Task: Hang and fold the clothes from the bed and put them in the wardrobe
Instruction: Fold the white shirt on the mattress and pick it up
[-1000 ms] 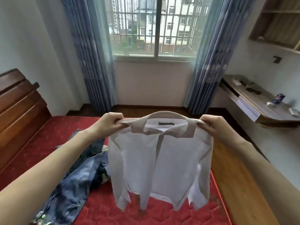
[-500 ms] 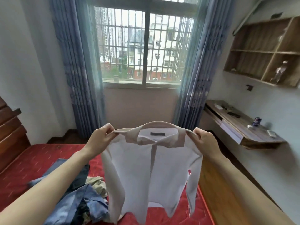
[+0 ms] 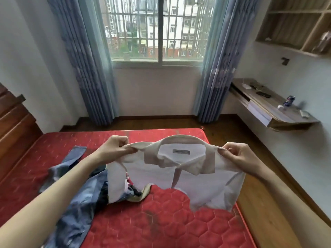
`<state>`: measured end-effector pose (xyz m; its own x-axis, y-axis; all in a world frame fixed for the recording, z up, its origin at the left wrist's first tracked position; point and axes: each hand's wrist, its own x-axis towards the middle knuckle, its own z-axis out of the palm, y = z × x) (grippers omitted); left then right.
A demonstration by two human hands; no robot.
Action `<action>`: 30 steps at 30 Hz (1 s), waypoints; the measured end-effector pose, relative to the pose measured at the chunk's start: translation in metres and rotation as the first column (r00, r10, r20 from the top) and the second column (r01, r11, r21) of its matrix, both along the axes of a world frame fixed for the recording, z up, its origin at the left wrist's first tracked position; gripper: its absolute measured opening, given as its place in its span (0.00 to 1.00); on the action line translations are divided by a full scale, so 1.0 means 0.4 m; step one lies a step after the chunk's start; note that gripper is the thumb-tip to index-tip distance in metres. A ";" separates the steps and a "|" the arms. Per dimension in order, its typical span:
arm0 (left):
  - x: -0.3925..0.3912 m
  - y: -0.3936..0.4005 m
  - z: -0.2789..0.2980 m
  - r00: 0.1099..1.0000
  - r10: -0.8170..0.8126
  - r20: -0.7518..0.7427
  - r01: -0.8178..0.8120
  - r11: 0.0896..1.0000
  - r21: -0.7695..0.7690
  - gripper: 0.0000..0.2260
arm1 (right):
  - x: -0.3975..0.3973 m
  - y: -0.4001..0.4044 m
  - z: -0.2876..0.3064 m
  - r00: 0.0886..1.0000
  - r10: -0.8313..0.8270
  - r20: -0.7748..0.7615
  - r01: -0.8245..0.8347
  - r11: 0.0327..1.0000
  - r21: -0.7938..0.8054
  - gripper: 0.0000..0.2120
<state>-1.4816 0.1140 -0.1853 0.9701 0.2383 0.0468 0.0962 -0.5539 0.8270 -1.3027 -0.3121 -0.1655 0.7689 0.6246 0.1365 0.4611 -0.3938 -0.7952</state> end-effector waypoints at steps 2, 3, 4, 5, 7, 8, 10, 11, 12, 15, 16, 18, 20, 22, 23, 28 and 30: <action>-0.044 -0.009 0.019 0.991 -0.048 -0.123 0.044 0.998 -0.037 0.19 | -0.038 -0.032 0.016 0.997 0.040 -0.062 -0.041 0.999 -0.014 0.10; -0.066 -0.015 0.033 0.976 -0.078 -0.204 0.068 0.996 -0.057 0.20 | -0.056 -0.044 0.028 0.995 0.057 -0.082 -0.060 0.998 -0.036 0.11; -0.085 -0.025 0.051 0.953 -0.110 -0.284 0.094 0.993 -0.069 0.20 | -0.069 -0.053 0.043 0.992 0.076 -0.097 -0.082 0.995 -0.060 0.11; -0.102 -0.034 0.071 0.924 -0.139 -0.357 0.118 0.990 -0.079 0.20 | -0.082 -0.060 0.065 0.988 0.089 -0.123 -0.099 0.992 -0.075 0.12; -0.127 -0.051 0.118 0.862 -0.192 -0.468 0.162 0.981 -0.103 0.18 | -0.096 -0.068 0.115 0.971 0.117 -0.206 -0.142 0.984 -0.112 0.13; -0.133 -0.053 0.141 0.835 -0.218 -0.506 0.180 0.976 -0.123 0.16 | -0.094 -0.074 0.140 0.952 0.148 -0.269 -0.182 0.977 -0.108 0.14; -0.134 -0.046 0.174 0.791 -0.266 -0.551 0.192 0.963 -0.190 0.14 | -0.085 -0.078 0.185 0.894 0.182 -0.409 -0.220 0.974 -0.048 0.13; -0.131 -0.038 0.182 0.780 -0.282 -0.559 0.186 0.957 -0.223 0.14 | -0.074 -0.080 0.198 0.872 0.155 -0.465 -0.182 0.983 -0.015 0.12; -0.123 -0.027 0.181 0.778 -0.289 -0.557 0.169 0.951 -0.258 0.13 | -0.057 -0.078 0.202 0.853 0.113 -0.509 -0.129 0.992 0.003 0.12; -0.093 -0.006 0.144 0.808 -0.272 -0.523 0.102 0.939 -0.330 0.14 | -0.008 -0.055 0.171 0.825 0.113 -0.553 -0.159 0.987 -0.036 0.13; -0.079 -0.001 0.116 0.820 -0.247 -0.516 0.074 0.940 -0.334 0.14 | 0.012 -0.047 0.138 0.846 0.114 -0.520 -0.175 0.982 -0.068 0.13; -0.049 0.006 0.031 0.851 -0.177 -0.494 0.021 0.952 -0.305 0.17 | 0.059 -0.031 0.037 0.899 0.060 -0.434 -0.124 0.985 -0.120 0.12; -0.011 0.007 -0.092 0.880 -0.076 -0.468 -0.016 0.982 -0.191 0.22 | 0.099 -0.003 -0.095 0.951 0.011 -0.308 -0.068 0.982 -0.175 0.12; 0.029 -0.003 -0.240 0.914 0.038 -0.403 -0.057 0.998 -0.034 0.25 | 0.140 0.023 -0.249 0.972 0.002 -0.233 -0.064 0.964 -0.258 0.14; 0.045 -0.011 -0.318 0.928 0.089 -0.361 -0.078 0.996 0.045 0.26 | 0.160 0.033 -0.331 0.977 -0.008 -0.211 -0.057 0.952 -0.300 0.15; 0.094 -0.028 -0.671 0.885 0.241 -0.399 -0.120 0.945 0.305 0.16 | 0.254 0.090 -0.731 0.983 -0.032 -0.182 -0.046 0.912 -0.407 0.18; 0.121 -0.019 -0.797 0.848 0.259 -0.463 -0.107 0.938 0.330 0.12 | 0.284 0.112 -0.862 0.980 -0.027 -0.199 -0.072 0.879 -0.472 0.15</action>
